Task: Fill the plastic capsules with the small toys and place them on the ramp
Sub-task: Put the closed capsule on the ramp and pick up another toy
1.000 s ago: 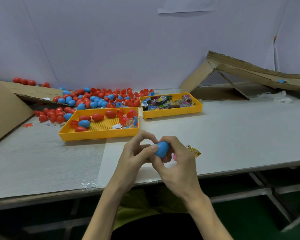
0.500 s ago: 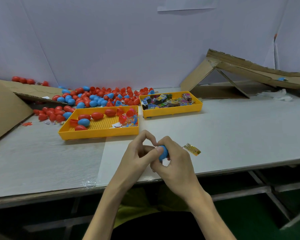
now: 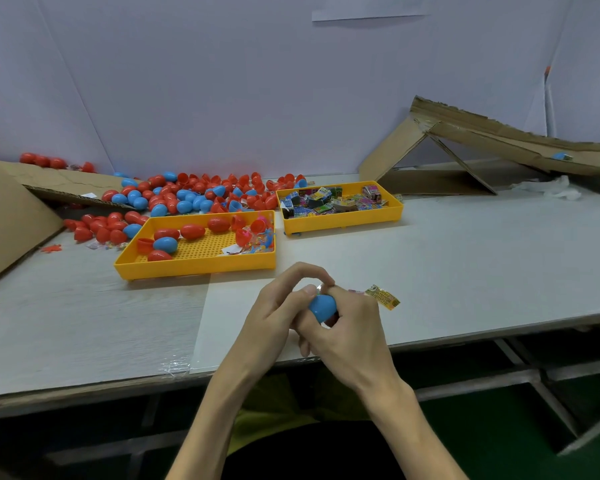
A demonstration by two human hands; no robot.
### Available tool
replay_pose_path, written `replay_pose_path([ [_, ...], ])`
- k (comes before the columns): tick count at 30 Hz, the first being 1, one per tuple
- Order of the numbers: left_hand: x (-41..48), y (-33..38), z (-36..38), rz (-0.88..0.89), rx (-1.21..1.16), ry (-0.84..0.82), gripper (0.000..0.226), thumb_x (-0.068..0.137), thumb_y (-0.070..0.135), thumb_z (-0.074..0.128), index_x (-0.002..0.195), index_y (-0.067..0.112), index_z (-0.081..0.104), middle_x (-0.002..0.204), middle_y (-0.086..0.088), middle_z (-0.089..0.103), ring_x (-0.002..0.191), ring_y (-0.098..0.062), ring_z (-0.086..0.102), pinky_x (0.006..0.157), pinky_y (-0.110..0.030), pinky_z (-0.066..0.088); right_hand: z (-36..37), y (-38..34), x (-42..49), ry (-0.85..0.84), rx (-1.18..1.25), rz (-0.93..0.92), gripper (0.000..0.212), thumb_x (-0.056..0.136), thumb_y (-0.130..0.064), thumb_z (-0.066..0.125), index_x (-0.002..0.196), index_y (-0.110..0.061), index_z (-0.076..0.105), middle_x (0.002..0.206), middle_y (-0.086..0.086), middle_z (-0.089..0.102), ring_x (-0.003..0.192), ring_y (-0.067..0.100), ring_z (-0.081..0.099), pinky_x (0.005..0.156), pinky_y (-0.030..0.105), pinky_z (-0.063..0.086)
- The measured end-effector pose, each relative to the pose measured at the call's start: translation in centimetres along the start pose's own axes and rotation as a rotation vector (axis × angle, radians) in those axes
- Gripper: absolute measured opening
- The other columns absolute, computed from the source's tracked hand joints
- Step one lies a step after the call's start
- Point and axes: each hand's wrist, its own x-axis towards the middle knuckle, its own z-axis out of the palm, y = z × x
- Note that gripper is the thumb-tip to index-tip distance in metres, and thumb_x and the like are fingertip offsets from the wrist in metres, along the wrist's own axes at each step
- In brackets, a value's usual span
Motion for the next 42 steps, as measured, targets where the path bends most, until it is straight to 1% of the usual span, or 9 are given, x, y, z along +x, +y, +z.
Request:
replay_pose_path([
  [4, -0.2, 0.1, 0.0, 0.017, 0.010, -0.088, 0.032, 0.090, 0.047, 0.051, 0.107, 0.024, 0.065, 0.071, -0.020, 0.057, 0.044, -0.024, 0.053, 0.051, -0.026, 0.048, -0.2, 0.2, -0.1, 0.015, 0.019, 0.010, 0.040, 0.083, -0.060, 0.052, 0.059, -0.028, 0.054, 0.049, -0.017, 0.059, 0.051, 0.003, 0.060, 0.052, 0.009, 0.041],
  [7, -0.1, 0.1, 0.2, 0.015, 0.060, -0.094, 0.032, 0.084, 0.046, 0.056, 0.109, 0.027, 0.064, 0.068, -0.014, 0.060, 0.051, -0.021, 0.056, 0.053, -0.023, 0.046, -0.1, 0.6, -0.1, 0.012, -0.015, -0.007, 0.035, 0.078, -0.053, 0.057, 0.060, -0.023, 0.055, 0.049, -0.015, 0.057, 0.053, 0.006, 0.058, 0.048, 0.012, 0.039],
  [10, -0.1, -0.3, 0.2, 0.031, 0.036, -0.032, 0.034, 0.083, 0.043, 0.060, 0.113, 0.028, 0.063, 0.081, -0.007, 0.072, 0.074, -0.021, 0.069, 0.067, -0.023, 0.054, 0.1, 0.7, 0.1, 0.037, -0.043, -0.043, 0.029, 0.076, -0.052, 0.062, 0.075, -0.023, 0.055, 0.056, -0.016, 0.052, 0.060, 0.005, 0.057, 0.049, 0.011, 0.040],
  [14, 0.2, -0.5, -0.3, 0.007, -0.116, 0.137, 0.025, 0.079, 0.049, 0.067, 0.093, 0.028, 0.063, 0.068, -0.002, 0.066, 0.064, -0.015, 0.063, 0.061, -0.020, 0.050, -0.1, 0.2, 0.3, -0.019, 0.031, -0.055, 0.036, 0.076, -0.053, 0.070, 0.102, -0.038, 0.049, 0.083, -0.019, 0.056, 0.073, 0.003, 0.059, 0.057, 0.007, 0.042],
  [18, 0.6, -0.8, -0.5, -0.034, -0.179, 0.199, 0.026, 0.080, 0.052, 0.069, 0.085, 0.026, 0.067, 0.081, -0.003, 0.070, 0.066, -0.018, 0.060, 0.063, -0.024, 0.053, -0.8, -0.1, 0.3, -0.004, 0.185, -0.025, 0.034, 0.085, -0.049, 0.066, 0.116, -0.046, 0.052, 0.103, -0.021, 0.060, 0.079, 0.010, 0.063, 0.068, 0.008, 0.048],
  [26, 0.5, -0.7, -0.4, 0.004, -0.143, 0.146, 0.029, 0.088, 0.045, 0.065, 0.109, 0.026, 0.073, 0.087, -0.004, 0.071, 0.063, -0.015, 0.059, 0.068, -0.024, 0.055, -1.4, -0.2, 0.5, 0.075, 0.313, 0.089, 0.021, 0.088, -0.041, 0.063, 0.106, -0.031, 0.063, 0.093, -0.015, 0.070, 0.082, 0.009, 0.069, 0.068, 0.013, 0.051],
  [31, 0.4, -0.8, -0.5, 0.021, -0.136, 0.139, 0.024, 0.093, 0.036, 0.060, 0.108, 0.023, 0.073, 0.083, -0.017, 0.065, 0.063, -0.017, 0.058, 0.067, -0.025, 0.056, -1.5, -0.1, 0.4, 0.074, 0.357, 0.114, 0.016, 0.091, -0.038, 0.062, 0.104, -0.029, 0.063, 0.088, -0.009, 0.071, 0.076, 0.013, 0.071, 0.070, 0.018, 0.054],
  [37, 0.4, -0.7, -0.3, 0.002, -0.138, 0.128, 0.035, 0.087, 0.048, 0.062, 0.107, 0.020, 0.072, 0.077, -0.010, 0.066, 0.063, -0.018, 0.060, 0.066, -0.026, 0.055, -1.6, -0.1, 0.5, 0.077, 0.358, 0.111, 0.015, 0.092, -0.037, 0.060, 0.103, -0.027, 0.065, 0.085, -0.012, 0.070, 0.072, 0.012, 0.070, 0.068, 0.019, 0.055],
  [42, 0.7, -0.6, -0.4, -0.042, -0.211, 0.263, 0.022, 0.087, 0.050, 0.058, 0.083, 0.034, 0.073, 0.064, 0.001, 0.061, 0.057, -0.012, 0.055, 0.059, -0.023, 0.051, -1.5, 0.5, 0.4, 0.438, 0.378, 0.190, 0.018, 0.101, -0.014, 0.054, 0.099, -0.027, 0.067, 0.094, -0.013, 0.069, 0.084, 0.007, 0.065, 0.074, 0.015, 0.052],
])
